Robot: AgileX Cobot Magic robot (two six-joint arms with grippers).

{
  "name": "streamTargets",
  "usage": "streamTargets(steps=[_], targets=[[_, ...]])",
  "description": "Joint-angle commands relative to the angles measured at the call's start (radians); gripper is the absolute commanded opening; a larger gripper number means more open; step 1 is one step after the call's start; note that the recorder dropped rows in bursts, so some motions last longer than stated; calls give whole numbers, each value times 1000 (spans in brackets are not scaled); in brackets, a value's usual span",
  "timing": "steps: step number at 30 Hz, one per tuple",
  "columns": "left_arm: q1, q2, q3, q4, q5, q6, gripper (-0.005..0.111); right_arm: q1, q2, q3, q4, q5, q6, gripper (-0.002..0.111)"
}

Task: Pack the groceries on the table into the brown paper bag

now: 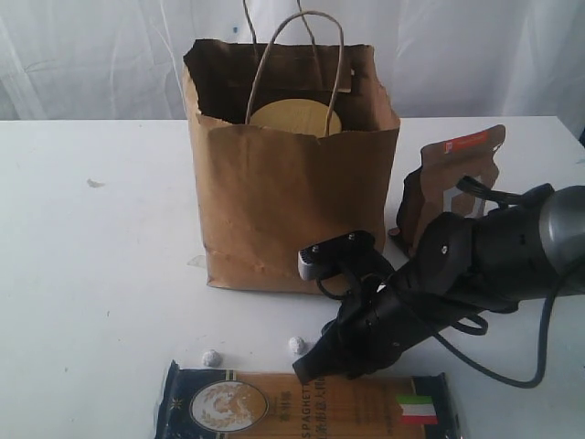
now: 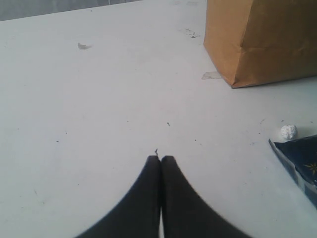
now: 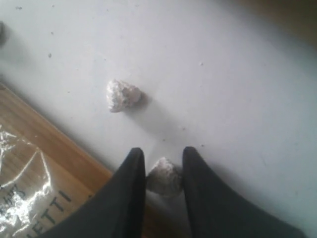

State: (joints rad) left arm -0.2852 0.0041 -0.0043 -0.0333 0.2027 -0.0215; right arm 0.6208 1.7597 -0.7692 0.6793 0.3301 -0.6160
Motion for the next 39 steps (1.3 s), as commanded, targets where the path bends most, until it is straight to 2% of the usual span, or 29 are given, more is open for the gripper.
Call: streamTargets(steps=[1, 6, 13, 24, 29, 34, 39], targets=[[35, -4, 4, 2, 0, -1, 0, 1, -2, 2, -2, 24, -10, 2], [96, -4, 4, 2, 0, -1, 0, 1, -85, 2, -2, 37, -10, 1], [144, -4, 4, 2, 0, -1, 0, 1, -315, 2, -8, 62, -12, 1], [146, -4, 4, 2, 0, -1, 0, -3, -648, -100, -29, -60, 11, 0], [146, -4, 4, 2, 0, -1, 0, -34, -645, -152, -29, -134, 11, 0], [146, -4, 4, 2, 0, -1, 0, -109, -497, -239, -29, -134, 11, 0], [146, -4, 4, 2, 0, -1, 0, -115, -351, -356, -29, -103, 11, 2]])
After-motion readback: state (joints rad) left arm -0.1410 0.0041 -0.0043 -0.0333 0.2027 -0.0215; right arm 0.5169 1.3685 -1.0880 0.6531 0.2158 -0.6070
